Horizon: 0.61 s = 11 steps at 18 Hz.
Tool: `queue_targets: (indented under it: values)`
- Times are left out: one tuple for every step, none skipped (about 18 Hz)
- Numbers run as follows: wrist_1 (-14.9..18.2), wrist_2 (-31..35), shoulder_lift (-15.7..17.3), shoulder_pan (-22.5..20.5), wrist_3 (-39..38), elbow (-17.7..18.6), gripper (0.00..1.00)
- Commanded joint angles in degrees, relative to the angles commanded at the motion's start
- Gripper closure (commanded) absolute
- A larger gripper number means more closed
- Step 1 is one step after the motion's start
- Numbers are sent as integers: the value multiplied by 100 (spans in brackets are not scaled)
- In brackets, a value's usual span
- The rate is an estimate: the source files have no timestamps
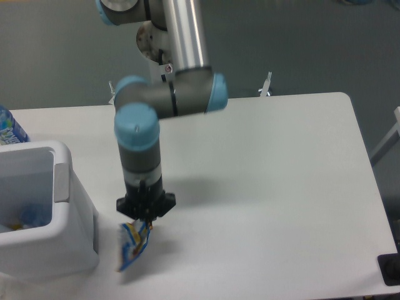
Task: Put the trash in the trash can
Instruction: 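Lift the wrapper and carry it over the trash bin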
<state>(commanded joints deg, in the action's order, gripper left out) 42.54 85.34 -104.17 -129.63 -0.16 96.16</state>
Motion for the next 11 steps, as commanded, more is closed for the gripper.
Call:
queue_targets:
  values:
    - [-9, 0, 158, -70, -141, -35, 100]
    - [-17, 0, 282, -158, -229, -123, 100]
    - [-18, 0, 370, -185, -282, -228, 100]
    - [-18, -9, 423, -194, -317, -368, 100]
    - [-18, -17, 476, -194, -379, -500, 100]
    - [-18, -35, 529, -194, -501, -606, 100]
    - [-18, -87, 607, -186, -615, -694, 100]
    - [-18, -131, 704, -168, -634, -721, 100]
    - [-26, -149, 827, -150, -634, -756, 100]
    - [-26, -167, 950, -133, -625, -791, 100]
    - [-26, -167, 1038, -115, -625, -826, 100]
